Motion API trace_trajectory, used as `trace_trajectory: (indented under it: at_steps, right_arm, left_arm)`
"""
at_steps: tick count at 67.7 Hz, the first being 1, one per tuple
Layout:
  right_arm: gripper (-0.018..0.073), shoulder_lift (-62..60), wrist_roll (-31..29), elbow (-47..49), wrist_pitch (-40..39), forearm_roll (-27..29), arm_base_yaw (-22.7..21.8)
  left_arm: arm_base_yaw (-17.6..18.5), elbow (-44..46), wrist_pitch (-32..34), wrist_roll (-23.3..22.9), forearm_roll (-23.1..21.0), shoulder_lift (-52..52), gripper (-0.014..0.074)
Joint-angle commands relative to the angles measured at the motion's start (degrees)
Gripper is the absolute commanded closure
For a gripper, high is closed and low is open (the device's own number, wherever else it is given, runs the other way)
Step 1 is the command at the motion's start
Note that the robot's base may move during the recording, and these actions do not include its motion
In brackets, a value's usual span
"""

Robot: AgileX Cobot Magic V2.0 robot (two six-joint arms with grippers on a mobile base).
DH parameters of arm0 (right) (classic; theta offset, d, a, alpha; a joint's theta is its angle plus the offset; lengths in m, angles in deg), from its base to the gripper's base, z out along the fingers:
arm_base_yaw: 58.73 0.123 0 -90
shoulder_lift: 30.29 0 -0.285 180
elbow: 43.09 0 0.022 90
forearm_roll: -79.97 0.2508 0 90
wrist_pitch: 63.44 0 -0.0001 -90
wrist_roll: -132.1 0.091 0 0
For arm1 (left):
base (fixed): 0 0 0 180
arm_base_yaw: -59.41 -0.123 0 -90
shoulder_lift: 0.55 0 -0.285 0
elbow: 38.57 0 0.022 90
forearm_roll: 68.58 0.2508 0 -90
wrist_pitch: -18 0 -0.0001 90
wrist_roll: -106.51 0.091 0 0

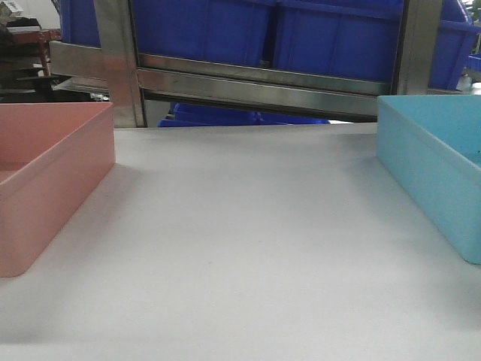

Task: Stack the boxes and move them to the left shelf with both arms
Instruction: 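Lower the left gripper onto the rim of the pink tub, then grip the pink tub wall with the left gripper and lift it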

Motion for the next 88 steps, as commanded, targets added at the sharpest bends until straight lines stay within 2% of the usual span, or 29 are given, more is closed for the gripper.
trace_trajectory:
  at_steps: [1,6,14,19,28,33,40,46,55,61,66,74,88]
  right_arm:
    - [0.0524,1.23,-0.55,1.31,-4.94,-0.60,-0.23]
    - [0.0524,1.23,-0.55,1.31,-4.89,-0.60,-0.23]
    - [0.0524,1.23,-0.55,1.31,-4.89,-0.60,-0.23]
    - [0.0524,1.23,-0.55,1.31,-4.89,-0.60,-0.23]
    - [0.0524,1.23,-0.55,1.31,-4.89,-0.60,-0.23]
    - [0.0524,1.23,-0.55,1.31,-4.89,-0.60,-0.23]
    - [0.0524,1.23,-0.55,1.31,-4.89,-0.60,-0.23]
    - [0.0524,1.23,-0.55,1.31,-4.89,-0.60,-0.23]
    - [0.0524,1.23,-0.55,1.31,-4.89,-0.60,-0.23]
    - [0.0524,1.23,-0.55,1.31,-4.89,-0.60,-0.23]
    - [0.0524,1.23,-0.55,1.31,-4.89,-0.60,-0.23]
    - [0.0524,1.23,-0.55,1.31,-4.89,-0.60,-0.23]
    - [0.0524,1.23,-0.55,1.31,-4.89,-0.60,-0.23]
  left_arm:
    - [-0.08,9.23,-0.19,0.25,-0.40,-4.93,0.0605]
    - [-0.08,18.02,-9.56,0.25,-0.40,-11.23,0.0593]
    - [-0.08,30.31,-22.93,0.25,-0.40,-22.16,0.0510]
    - [-0.08,37.11,-30.06,0.25,-0.51,-30.26,0.0409]
    - [-0.21,47.85,-38.26,0.25,-1.36,-41.98,0.0227]
    - [-2.12,54.33,-45.30,0.25,-1.56,-49.27,0.0150]
    - [-6.87,62.60,-54.52,0.47,-1.56,-57.53,0.0108]
    - [-12.27,69.19,-60.64,4.29,-1.73,-64.90,0.0102]
    - [-17.15,76.02,-62.40,8.51,-1.73,-73.83,0.0103]
    - [-18.25,78.44,-60.97,9.85,-1.54,-78.77,0.0103]
    - [-18.25,78.79,-57.40,10.08,-1.14,-82.17,0.0103]
    - [-18.25,78.79,-52.59,13.58,-1.01,-88.86,0.0103]
    - [-18.25,78.79,-50.41,13.79,-1.01,-97.08,0.0103]
